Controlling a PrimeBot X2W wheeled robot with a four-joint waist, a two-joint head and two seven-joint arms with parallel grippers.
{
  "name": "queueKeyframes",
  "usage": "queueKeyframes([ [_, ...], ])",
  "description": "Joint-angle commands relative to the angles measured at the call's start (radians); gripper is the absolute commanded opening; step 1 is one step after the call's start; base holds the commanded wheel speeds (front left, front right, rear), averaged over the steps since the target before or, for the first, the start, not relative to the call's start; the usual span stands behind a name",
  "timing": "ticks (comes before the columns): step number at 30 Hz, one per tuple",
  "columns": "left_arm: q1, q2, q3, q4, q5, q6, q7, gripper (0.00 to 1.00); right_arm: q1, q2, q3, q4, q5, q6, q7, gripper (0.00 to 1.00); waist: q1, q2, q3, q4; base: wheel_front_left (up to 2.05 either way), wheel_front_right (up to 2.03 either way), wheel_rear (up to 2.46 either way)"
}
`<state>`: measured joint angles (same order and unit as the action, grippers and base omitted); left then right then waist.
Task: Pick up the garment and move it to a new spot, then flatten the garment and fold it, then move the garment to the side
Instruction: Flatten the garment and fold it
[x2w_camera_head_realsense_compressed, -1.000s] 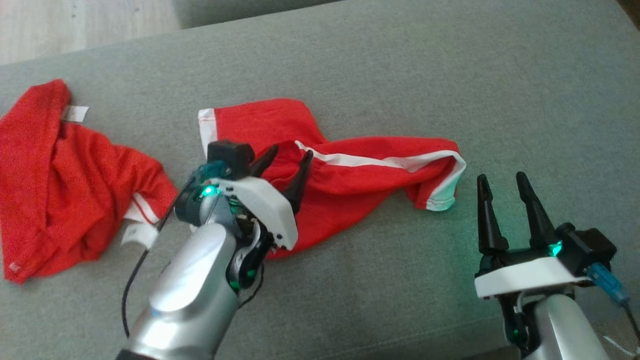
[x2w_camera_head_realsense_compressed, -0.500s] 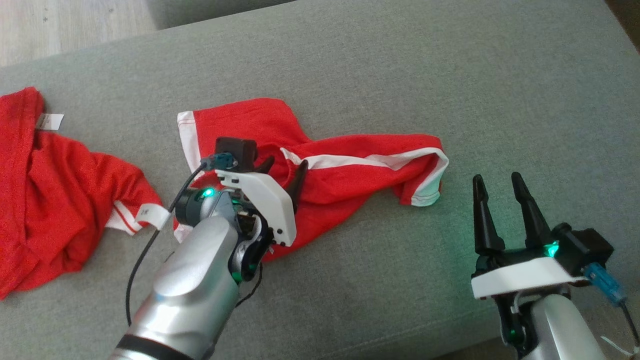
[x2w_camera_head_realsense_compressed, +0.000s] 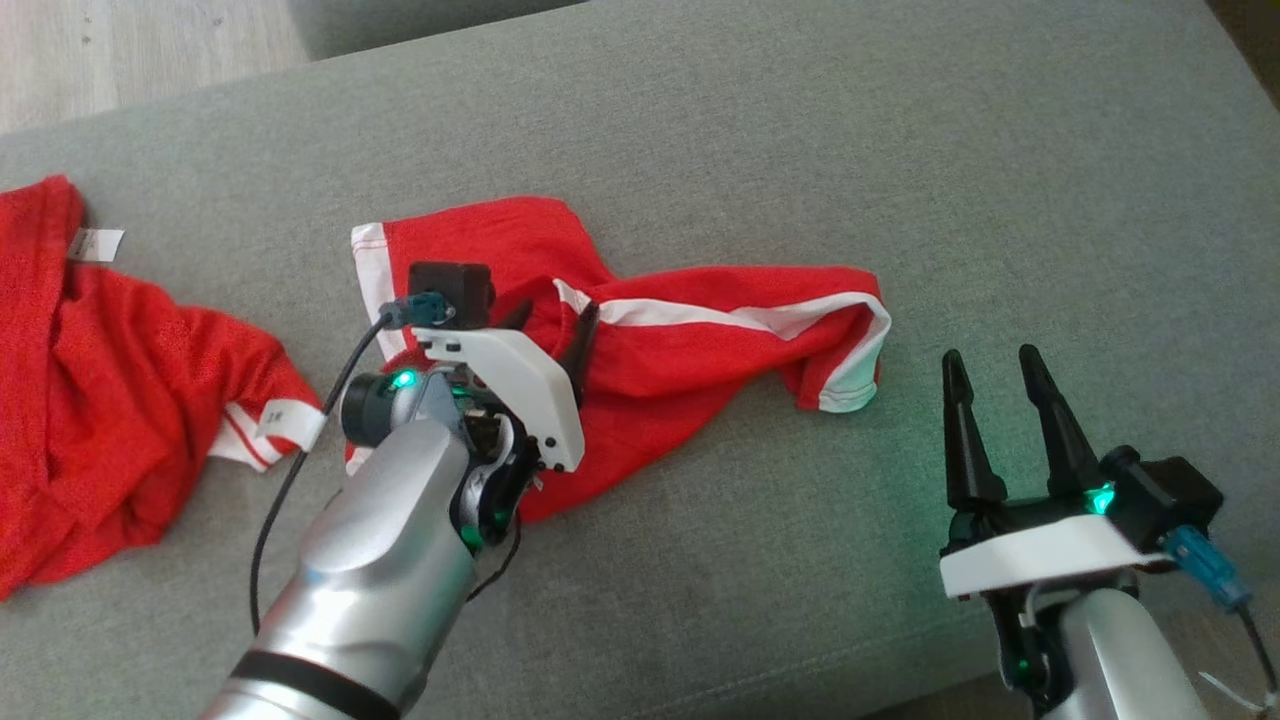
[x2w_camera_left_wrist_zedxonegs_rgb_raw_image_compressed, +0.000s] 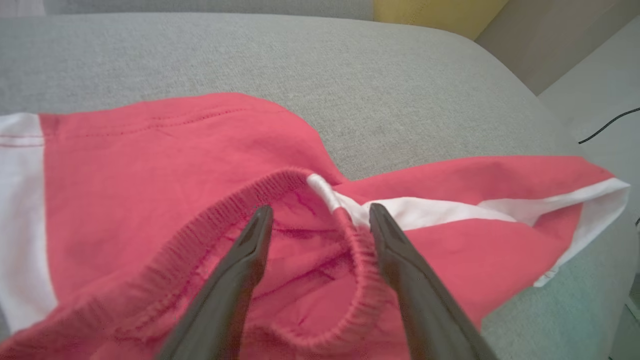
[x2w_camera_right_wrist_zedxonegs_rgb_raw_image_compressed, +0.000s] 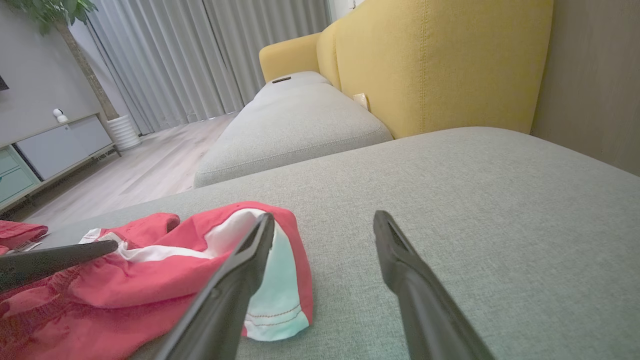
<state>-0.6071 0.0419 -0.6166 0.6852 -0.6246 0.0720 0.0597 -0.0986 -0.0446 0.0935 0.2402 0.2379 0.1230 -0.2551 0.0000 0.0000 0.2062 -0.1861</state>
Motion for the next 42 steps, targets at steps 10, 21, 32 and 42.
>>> queueKeyframes([
  [10, -0.081, 0.008, -0.022, 0.006, -0.069, 0.014, -0.015, 0.0, -0.038, -0.006, 0.037, -0.025, 0.003, 0.008, -0.007, 1.0, 0.0, 0.0, -0.004, -0.008, 0.0, 0.0, 0.0],
  [21, -0.038, 0.02, -0.052, -0.051, -0.05, 0.001, -0.142, 0.0, -0.028, -0.006, 0.002, -0.018, -0.062, 0.008, -0.007, 1.0, 0.0, 0.0, -0.023, 0.054, 0.0, 0.0, 0.0],
  [32, 0.078, 0.027, -0.064, -0.185, -0.056, 0.027, -0.211, 0.0, -0.011, -0.006, 0.035, 0.125, -0.316, 0.008, 0.001, 1.0, 0.0, 0.0, -0.051, 0.135, 0.0, 0.0, 0.0],
  [42, 0.085, 0.03, -0.07, -0.228, -0.061, 0.044, -0.207, 0.0, -0.052, -0.006, 0.026, 0.24, -0.386, 0.008, -0.001, 1.0, 0.0, 0.0, -0.046, 0.139, 0.0, 0.0, 0.0],
])
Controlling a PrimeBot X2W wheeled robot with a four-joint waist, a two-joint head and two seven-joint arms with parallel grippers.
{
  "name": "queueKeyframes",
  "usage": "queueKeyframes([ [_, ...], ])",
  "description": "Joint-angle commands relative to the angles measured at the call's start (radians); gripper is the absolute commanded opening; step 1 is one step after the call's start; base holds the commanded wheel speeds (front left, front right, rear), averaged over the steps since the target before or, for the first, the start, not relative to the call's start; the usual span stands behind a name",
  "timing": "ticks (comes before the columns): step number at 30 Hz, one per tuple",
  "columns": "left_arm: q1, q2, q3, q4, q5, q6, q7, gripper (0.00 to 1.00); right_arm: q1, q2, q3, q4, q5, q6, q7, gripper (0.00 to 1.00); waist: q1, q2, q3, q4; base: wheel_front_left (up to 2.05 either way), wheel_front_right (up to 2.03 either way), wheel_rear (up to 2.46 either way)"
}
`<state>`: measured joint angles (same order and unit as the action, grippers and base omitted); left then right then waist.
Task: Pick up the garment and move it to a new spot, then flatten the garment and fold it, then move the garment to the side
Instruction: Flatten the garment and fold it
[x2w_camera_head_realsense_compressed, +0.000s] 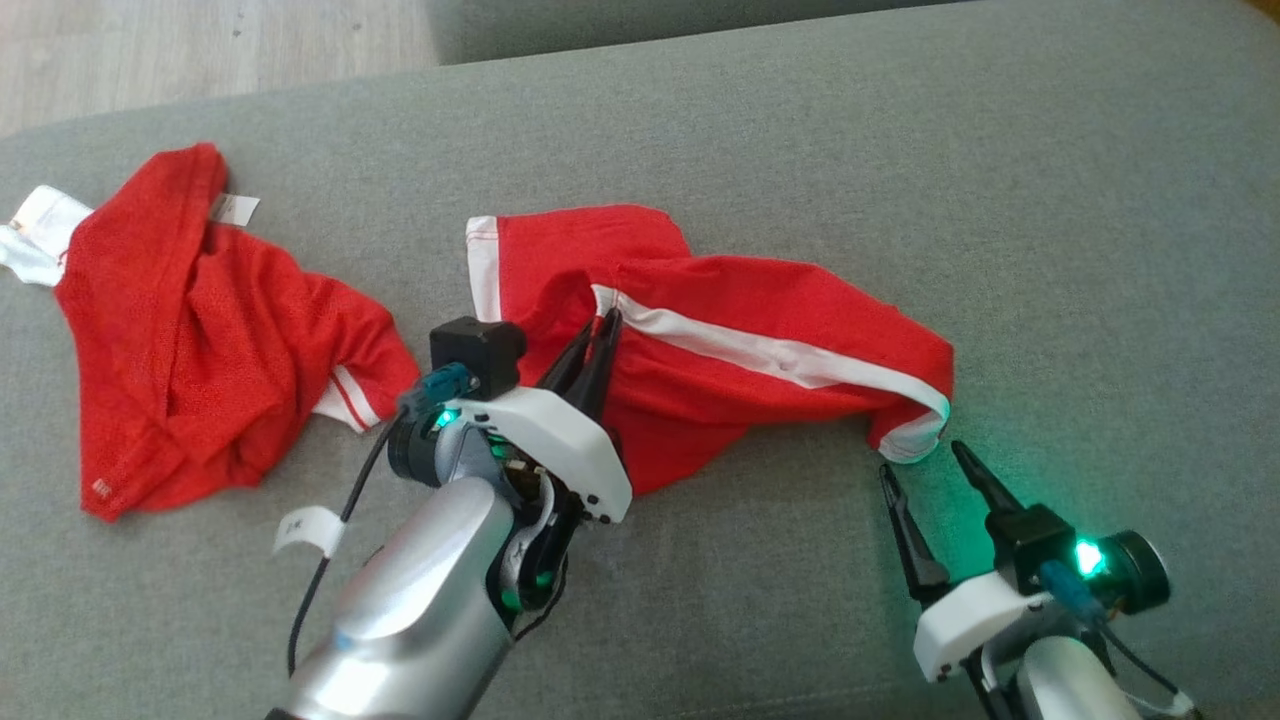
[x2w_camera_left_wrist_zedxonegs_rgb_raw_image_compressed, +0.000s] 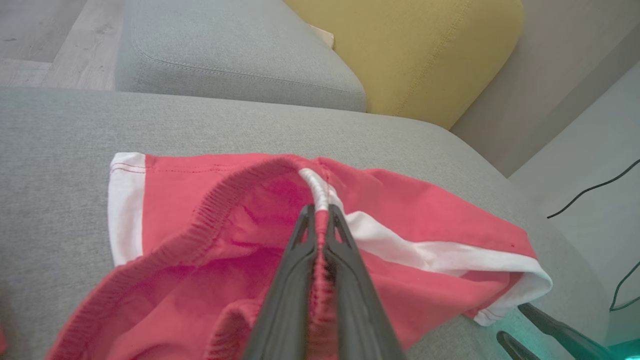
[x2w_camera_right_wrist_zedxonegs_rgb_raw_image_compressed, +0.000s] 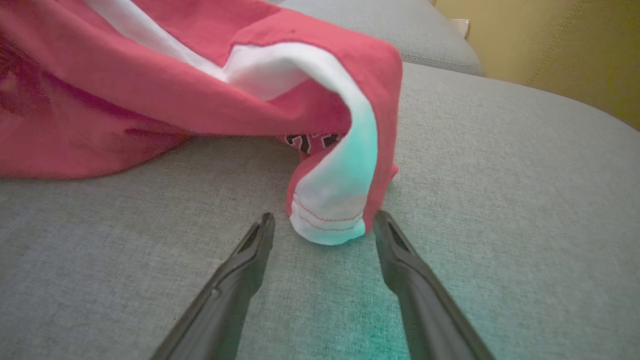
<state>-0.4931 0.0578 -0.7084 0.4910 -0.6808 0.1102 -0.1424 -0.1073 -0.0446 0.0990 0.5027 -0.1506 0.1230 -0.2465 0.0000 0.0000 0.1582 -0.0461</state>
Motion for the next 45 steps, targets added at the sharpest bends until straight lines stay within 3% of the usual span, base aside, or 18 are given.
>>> queueKeyframes([
  [1, -0.028, 0.014, 0.022, -0.034, -0.005, 0.005, -0.005, 0.0, -0.043, -0.006, 0.021, -0.023, 0.002, 0.008, -0.009, 1.0, 0.0, 0.0, 0.002, -0.001, 0.0, 0.0, 0.0],
  [18, -0.035, 0.034, 0.013, -0.068, -0.007, 0.02, 0.015, 0.0, -0.111, -0.006, 0.022, 0.063, 0.059, 0.008, -0.015, 1.0, 0.0, 0.0, 0.011, -0.004, 0.0, 0.0, 0.0],
  [19, -0.035, 0.035, 0.013, -0.07, -0.007, 0.02, 0.015, 0.0, -0.113, -0.006, 0.023, 0.065, 0.062, 0.008, -0.015, 0.84, 0.0, 0.0, 0.011, -0.005, 0.0, 0.0, 0.0],
  [20, -0.035, 0.036, 0.013, -0.072, -0.007, 0.021, 0.015, 0.0, -0.116, -0.006, 0.023, 0.067, 0.065, 0.008, -0.015, 0.15, 0.0, 0.0, 0.012, -0.005, 0.0, 0.0, 0.0],
  [21, -0.035, 0.037, 0.013, -0.074, -0.008, 0.022, 0.015, 0.0, -0.118, -0.006, 0.023, 0.069, 0.066, 0.008, -0.015, 0.0, 0.0, 0.0, 0.012, -0.006, 0.0, 0.0, 0.0],
  [26, -0.038, 0.048, 0.018, -0.086, -0.007, 0.024, 0.005, 0.0, -0.131, -0.006, 0.007, 0.059, 0.056, 0.008, -0.015, 0.0, 0.0, 0.0, 0.011, -0.007, 0.0, 0.0, 0.0],
  [35, -0.073, 0.113, 0.028, -0.172, 0.029, 0.004, -0.044, 0.0, -0.166, -0.011, -0.046, -0.108, -0.028, 0.008, -0.015, 0.0, 0.0, 0.0, -0.031, -0.009, 0.0, 0.0, 0.0],
  [45, -0.15, 0.214, 0.066, -0.25, 0.076, -0.021, -0.075, 0.0, -0.322, -0.166, 0.063, -0.234, 0.014, 0.008, 0.042, 0.0, 0.0, 0.0, -0.116, -0.023, 0.0, 0.0, 0.0],
])
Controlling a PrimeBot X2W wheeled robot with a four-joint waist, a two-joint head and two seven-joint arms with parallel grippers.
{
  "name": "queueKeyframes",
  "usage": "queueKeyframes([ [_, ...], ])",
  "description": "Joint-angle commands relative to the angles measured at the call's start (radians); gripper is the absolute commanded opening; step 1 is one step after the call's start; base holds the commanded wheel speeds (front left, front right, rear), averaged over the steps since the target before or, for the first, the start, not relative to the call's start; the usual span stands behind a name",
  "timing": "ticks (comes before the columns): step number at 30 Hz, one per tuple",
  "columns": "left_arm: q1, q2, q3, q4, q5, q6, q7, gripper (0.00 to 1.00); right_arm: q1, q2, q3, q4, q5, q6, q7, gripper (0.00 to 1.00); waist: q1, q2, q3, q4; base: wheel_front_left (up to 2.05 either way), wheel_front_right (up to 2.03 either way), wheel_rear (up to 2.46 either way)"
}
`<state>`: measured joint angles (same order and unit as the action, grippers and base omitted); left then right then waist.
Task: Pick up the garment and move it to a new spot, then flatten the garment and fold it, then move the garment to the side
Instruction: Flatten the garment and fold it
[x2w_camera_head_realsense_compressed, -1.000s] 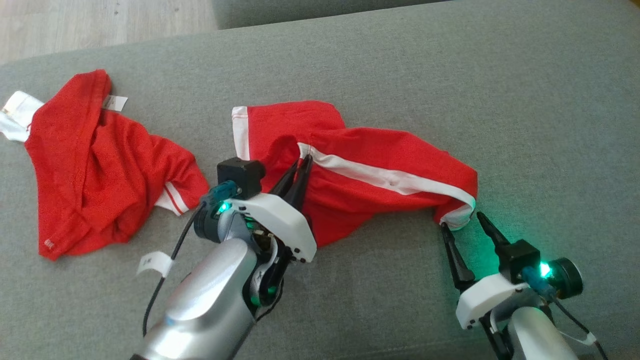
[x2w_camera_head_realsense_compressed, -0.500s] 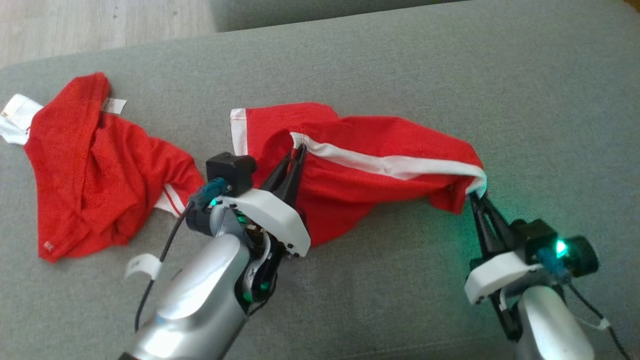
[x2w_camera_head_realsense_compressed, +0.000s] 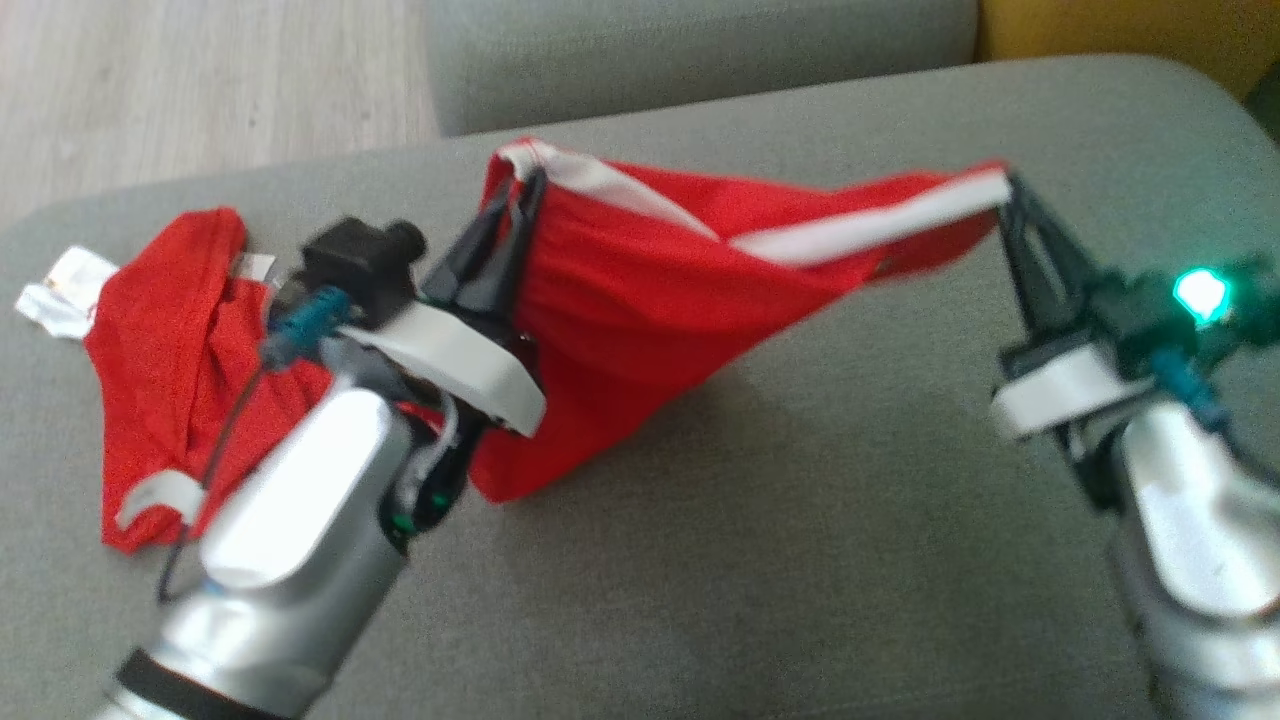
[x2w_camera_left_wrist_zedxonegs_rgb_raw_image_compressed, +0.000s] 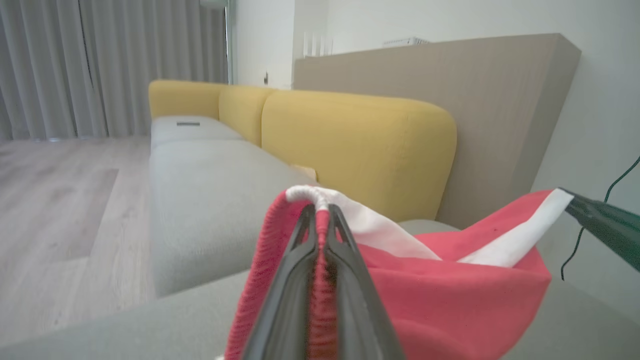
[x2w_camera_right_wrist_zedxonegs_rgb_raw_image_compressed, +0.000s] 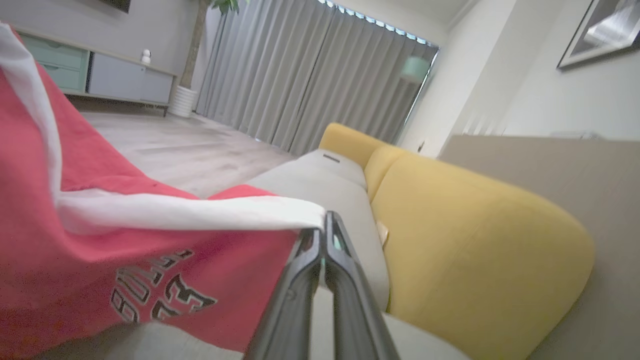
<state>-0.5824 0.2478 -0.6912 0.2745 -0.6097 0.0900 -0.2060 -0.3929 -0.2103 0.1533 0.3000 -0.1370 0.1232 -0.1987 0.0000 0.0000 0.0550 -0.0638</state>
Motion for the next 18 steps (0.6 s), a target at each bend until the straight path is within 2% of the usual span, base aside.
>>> queueKeyframes([
  [1, -0.073, 0.036, 0.054, -0.038, 0.008, -0.009, -0.013, 0.0, -0.063, -0.024, 0.027, -0.046, 0.017, 0.008, 0.01, 0.0, 0.0, 0.0, -0.023, -0.009, 0.0, 0.0, 0.0],
  [6, -0.132, 0.085, 0.074, -0.038, 0.018, -0.04, -0.015, 0.0, -0.211, -0.123, 0.077, -0.105, 0.102, 0.008, 0.081, 0.0, 0.0, 0.0, -0.066, -0.023, 0.0, 0.0, 0.0],
  [11, -0.178, 0.103, 0.095, -0.044, 0.026, -0.057, -0.029, 0.0, -0.301, -0.191, 0.101, -0.159, 0.122, 0.008, 0.156, 0.0, 0.0, 0.0, -0.093, -0.029, 0.0, 0.0, 0.0],
  [18, -0.102, 0.109, 0.121, -0.112, 0.014, -0.039, -0.046, 0.0, -0.209, -0.239, 0.081, -0.286, 0.181, 0.008, 0.3, 0.0, 0.0, 0.0, -0.115, -0.03, 0.0, 0.0, 0.0],
])
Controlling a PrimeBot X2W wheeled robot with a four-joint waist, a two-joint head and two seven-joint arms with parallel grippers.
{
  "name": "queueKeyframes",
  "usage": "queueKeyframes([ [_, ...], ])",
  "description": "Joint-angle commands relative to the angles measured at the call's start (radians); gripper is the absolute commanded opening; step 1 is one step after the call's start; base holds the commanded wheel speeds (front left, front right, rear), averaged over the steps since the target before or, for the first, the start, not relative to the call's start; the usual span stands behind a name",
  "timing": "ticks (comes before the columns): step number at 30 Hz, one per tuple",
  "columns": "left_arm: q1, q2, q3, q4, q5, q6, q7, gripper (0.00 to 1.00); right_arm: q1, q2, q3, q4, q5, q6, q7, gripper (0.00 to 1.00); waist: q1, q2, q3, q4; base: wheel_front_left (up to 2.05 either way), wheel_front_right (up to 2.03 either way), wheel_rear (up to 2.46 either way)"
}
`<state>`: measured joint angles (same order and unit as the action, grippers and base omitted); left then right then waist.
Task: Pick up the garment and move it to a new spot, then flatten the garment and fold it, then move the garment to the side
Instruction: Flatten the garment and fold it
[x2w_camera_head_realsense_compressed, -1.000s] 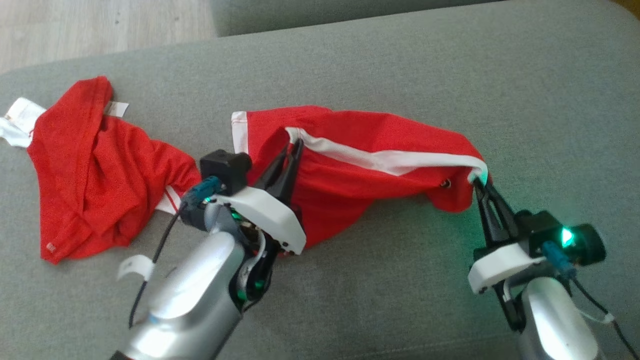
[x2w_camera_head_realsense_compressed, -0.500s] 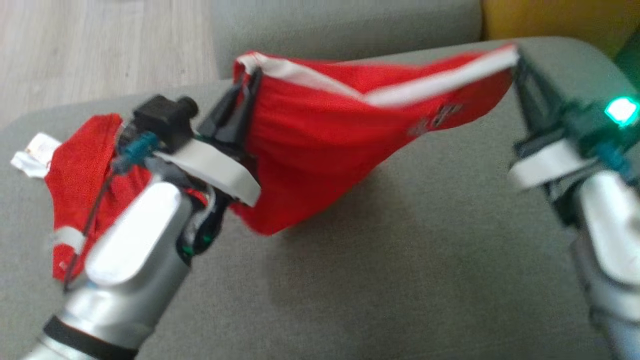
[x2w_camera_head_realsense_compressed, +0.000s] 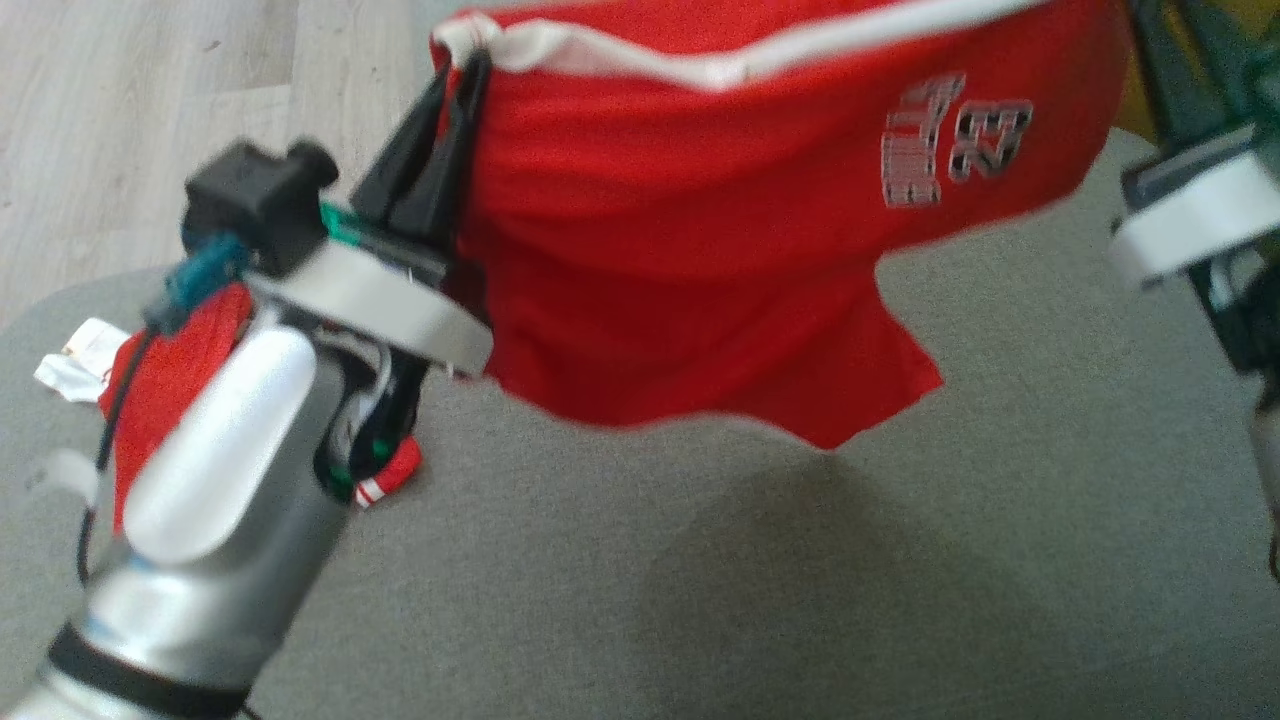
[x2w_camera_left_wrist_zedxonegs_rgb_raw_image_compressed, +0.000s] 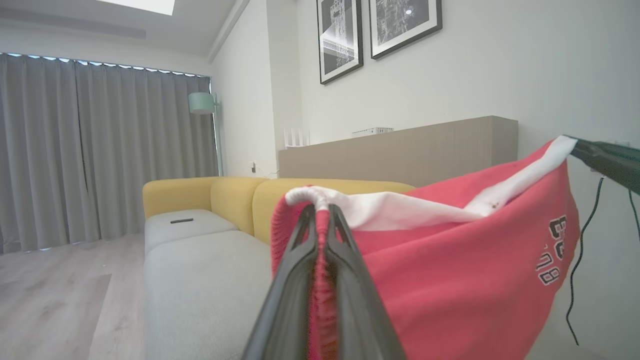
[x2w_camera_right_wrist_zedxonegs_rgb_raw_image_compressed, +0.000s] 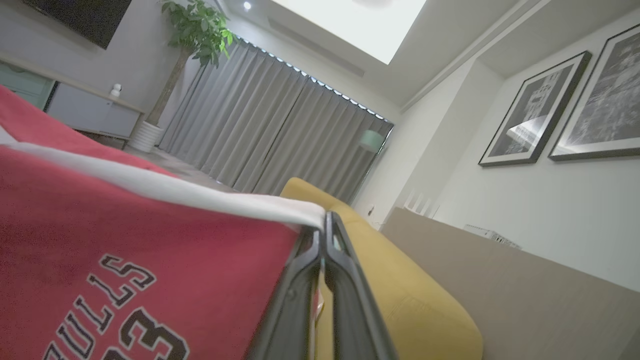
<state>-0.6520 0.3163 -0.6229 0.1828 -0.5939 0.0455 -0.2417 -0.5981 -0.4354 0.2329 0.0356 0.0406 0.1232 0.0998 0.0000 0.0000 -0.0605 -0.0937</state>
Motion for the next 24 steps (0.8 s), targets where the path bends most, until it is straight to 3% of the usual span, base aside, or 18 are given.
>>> queueKeyframes([
  [1, -0.014, 0.042, 0.055, -0.038, -0.006, 0.011, -0.011, 0.0, 0.022, -0.02, -0.003, -0.048, 0.013, 0.008, 0.022, 0.0, 0.0, 0.0, 0.001, 0.0, 0.0, 0.0, 0.0],
  [7, 0.034, 0.089, 0.058, -0.134, -0.01, 0.026, 0.023, 0.0, 0.101, -0.057, -0.036, -0.197, 0.029, 0.008, 0.119, 0.0, 0.0, 0.0, 0.04, -0.001, 0.0, 0.0, 0.0],
  [12, -0.062, 0.113, 0.068, -0.13, -0.01, 0.004, 0.078, 0.0, 0.013, -0.096, -0.019, -0.2, 0.05, 0.008, 0.15, 0.0, 0.0, 0.0, 0.152, -0.005, 0.0, 0.0, 0.0],
  [18, -0.311, 0.121, 0.072, 0.021, 0.046, -0.06, 0.088, 0.0, -0.256, -0.091, 0.072, -0.021, 0.062, 0.008, 0.096, 0.0, 0.0, 0.0, 0.357, -0.032, 0.0, 0.0, 0.0],
  [24, -0.601, 0.088, 0.101, 0.269, 0.085, -0.115, 0.024, 0.0, -0.621, -0.012, 0.12, 0.29, 0.018, 0.008, -0.079, 0.0, 0.0, 0.0, 0.485, -0.054, 0.0, 0.0, 0.0],
])
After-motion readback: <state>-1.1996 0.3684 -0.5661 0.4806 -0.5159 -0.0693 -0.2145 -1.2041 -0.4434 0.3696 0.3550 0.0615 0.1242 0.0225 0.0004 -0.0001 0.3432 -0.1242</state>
